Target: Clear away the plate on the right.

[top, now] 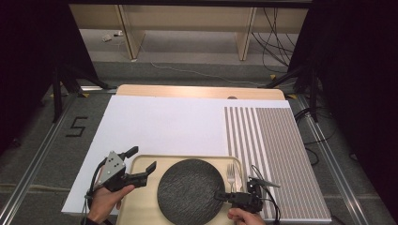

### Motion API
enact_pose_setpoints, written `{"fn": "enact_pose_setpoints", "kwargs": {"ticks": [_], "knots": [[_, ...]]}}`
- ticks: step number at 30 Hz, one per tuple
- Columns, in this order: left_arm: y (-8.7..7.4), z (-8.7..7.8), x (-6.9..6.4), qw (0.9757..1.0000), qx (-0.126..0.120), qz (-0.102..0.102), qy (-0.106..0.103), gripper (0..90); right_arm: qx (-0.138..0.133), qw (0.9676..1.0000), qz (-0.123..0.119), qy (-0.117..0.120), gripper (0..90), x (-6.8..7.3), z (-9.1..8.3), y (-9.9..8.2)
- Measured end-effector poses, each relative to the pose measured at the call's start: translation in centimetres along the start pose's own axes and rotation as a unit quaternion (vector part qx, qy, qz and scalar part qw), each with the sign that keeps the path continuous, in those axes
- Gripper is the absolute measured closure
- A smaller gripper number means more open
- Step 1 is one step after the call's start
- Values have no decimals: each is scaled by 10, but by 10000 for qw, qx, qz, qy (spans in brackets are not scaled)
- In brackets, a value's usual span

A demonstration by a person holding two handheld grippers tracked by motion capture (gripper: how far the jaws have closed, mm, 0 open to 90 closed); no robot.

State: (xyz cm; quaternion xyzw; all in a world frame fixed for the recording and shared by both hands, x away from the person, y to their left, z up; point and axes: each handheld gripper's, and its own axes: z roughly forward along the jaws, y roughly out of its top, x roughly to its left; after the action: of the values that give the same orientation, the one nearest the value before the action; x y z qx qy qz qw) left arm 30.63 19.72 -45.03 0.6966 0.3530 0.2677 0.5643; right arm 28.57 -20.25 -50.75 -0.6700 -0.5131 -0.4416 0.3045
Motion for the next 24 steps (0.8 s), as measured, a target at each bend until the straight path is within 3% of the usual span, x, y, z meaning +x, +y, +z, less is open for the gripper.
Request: {"fn": "enact_pose_setpoints", "kwargs": {"ticks": [12, 15, 16, 20, 22, 24], "knots": [[0, 0, 0, 10000, 3, -1, -12, 167, 60, 9999, -110, -83, 849, 2, -3, 2], [0, 0, 0, 10000, 4, -4, -12, 168, 111, 9994, -255, -221, 806, 1, -3, 1], [0, 0, 0, 10000, 5, -3, -15, 168, 117, 9997, -136, -194, 789, 3, -3, 1], [0, 0, 0, 10000, 4, -2, -14, 168, 174, 9991, -217, -324, 701, 5, -2, 1], [0, -1, 0, 10000, 6, -2, -13, 168, 183, 9968, -529, -565, 661, 11, 0, 0], [0, -1, 0, 10000, 7, 2, -16, 168, 194, 9952, -726, -623, 653, 18, -2, -3]]}}
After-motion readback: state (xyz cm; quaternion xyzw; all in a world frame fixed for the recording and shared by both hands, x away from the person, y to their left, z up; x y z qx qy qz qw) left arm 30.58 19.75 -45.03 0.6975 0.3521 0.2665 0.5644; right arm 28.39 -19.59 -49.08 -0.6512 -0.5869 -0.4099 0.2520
